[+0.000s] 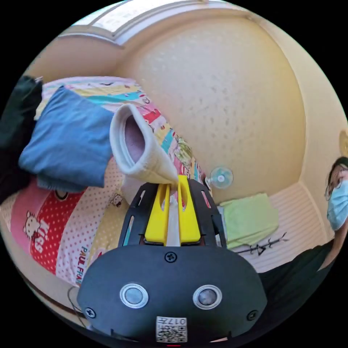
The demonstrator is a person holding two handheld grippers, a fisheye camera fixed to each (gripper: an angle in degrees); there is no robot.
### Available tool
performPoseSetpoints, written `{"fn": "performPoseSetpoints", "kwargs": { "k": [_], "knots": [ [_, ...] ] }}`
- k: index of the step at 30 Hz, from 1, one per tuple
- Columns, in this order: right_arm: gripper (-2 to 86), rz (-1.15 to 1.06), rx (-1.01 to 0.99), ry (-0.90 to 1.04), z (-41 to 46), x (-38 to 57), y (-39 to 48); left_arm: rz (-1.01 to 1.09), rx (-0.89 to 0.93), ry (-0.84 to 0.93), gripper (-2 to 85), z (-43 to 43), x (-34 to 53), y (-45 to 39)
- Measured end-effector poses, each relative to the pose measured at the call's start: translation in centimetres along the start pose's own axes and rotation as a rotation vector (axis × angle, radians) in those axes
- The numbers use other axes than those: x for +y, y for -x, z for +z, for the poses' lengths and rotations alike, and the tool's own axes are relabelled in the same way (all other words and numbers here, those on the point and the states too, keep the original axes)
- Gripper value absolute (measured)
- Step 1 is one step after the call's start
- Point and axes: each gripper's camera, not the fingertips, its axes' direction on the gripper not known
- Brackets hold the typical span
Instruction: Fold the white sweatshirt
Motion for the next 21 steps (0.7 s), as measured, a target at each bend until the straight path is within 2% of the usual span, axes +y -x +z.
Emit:
{"fn": "performPoseSetpoints", "kwargs": {
  "k": [4, 8, 11, 17, 21],
  "knots": [
    [0.5, 0.163, -0.198, -0.042, -2.2, 1.3, -2.9, 0.174, 0.129, 0.255, 4.0, 17.4, 4.8, -5.8],
    [0.9, 0.124, -0.356, 0.022, -4.0, 2.5, -5.6, 0.154, 0.194, 0.560, 7.0, 35.0, 15.7, -6.7],
    [1.6, 0.160, -0.506, -0.011, -6.2, 5.0, -9.4, 0.097, 0.160, 0.711, 8.4, 41.7, 24.6, -5.2],
    [3.9, 0.360, -0.826, -0.289, -12.5, 10.9, -20.8, 0.004, 0.114, 0.864, 9.5, 40.2, 38.9, -2.1],
    [6.7, 0.578, -1.135, -0.637, -16.1, 13.6, -29.6, 0.010, 0.044, 0.992, 9.4, 37.4, 45.0, 0.3]
  ]
}}
